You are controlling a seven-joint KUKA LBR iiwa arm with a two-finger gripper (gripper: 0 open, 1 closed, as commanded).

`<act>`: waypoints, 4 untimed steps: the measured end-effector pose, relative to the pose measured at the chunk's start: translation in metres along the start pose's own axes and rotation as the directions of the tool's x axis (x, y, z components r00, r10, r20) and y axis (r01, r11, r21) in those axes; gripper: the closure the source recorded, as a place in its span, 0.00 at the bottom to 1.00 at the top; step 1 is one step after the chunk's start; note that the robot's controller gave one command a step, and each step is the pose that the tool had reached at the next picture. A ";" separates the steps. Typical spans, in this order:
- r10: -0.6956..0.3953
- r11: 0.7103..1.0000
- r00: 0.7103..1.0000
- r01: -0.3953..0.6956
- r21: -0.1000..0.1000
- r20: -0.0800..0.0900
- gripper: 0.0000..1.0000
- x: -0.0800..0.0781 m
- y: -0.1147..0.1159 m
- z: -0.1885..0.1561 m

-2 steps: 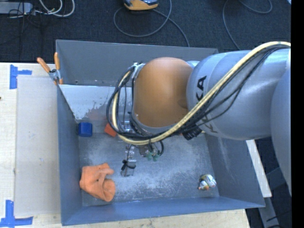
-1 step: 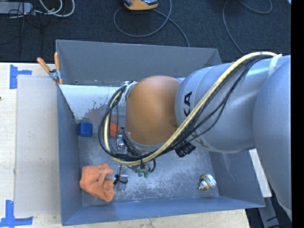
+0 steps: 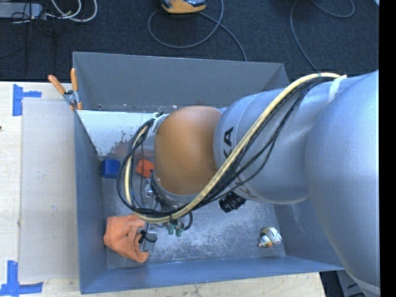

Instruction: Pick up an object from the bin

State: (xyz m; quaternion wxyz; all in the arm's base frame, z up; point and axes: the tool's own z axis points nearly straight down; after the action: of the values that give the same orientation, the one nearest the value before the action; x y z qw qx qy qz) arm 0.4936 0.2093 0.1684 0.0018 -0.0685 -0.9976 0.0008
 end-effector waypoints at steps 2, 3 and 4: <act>-0.133 0.991 0.991 0.133 -0.002 0.002 0.00 -0.024 0.031 0.072; -0.338 0.941 0.941 0.338 -0.002 -0.006 1.00 -0.021 0.034 0.099; -0.338 0.941 0.941 0.338 -0.002 -0.007 1.00 -0.021 0.034 0.099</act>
Offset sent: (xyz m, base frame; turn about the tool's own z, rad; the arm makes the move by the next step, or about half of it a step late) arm 0.0354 0.0335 -0.0892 -0.1089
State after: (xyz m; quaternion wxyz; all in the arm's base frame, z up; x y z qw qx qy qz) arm 0.5185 0.2401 0.0697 0.0053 0.1034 -0.9946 -0.0004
